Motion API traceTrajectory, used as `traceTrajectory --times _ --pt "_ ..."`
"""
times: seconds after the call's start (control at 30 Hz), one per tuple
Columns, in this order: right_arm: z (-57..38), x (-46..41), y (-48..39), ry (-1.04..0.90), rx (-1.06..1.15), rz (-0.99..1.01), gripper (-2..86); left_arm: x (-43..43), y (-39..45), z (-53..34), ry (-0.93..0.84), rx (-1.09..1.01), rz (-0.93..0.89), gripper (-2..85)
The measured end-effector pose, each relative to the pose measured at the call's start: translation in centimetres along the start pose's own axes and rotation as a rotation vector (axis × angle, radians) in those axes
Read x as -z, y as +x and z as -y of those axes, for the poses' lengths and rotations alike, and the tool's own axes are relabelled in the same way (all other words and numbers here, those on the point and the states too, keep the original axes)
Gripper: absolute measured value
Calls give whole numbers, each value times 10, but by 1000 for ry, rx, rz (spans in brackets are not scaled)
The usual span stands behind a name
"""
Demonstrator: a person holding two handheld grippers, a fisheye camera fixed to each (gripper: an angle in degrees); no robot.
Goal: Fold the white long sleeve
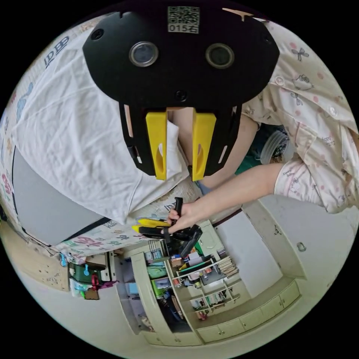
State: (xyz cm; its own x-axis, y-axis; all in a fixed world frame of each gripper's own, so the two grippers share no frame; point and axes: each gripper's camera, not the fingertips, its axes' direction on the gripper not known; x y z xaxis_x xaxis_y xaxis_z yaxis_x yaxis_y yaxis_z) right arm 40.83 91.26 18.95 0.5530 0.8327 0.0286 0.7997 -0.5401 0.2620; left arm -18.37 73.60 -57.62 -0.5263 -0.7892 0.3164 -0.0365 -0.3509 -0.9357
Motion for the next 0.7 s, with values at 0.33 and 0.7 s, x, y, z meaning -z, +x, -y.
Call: traceTrajectory --times 0.33,0.7 --pt "10 -84 -20 -302 121 -199 34 -30 20 56 -35 -73 135 40" --pt "53 -38 12 -195 -73 -27 50 -24 59 72 -117 -121 259 45"
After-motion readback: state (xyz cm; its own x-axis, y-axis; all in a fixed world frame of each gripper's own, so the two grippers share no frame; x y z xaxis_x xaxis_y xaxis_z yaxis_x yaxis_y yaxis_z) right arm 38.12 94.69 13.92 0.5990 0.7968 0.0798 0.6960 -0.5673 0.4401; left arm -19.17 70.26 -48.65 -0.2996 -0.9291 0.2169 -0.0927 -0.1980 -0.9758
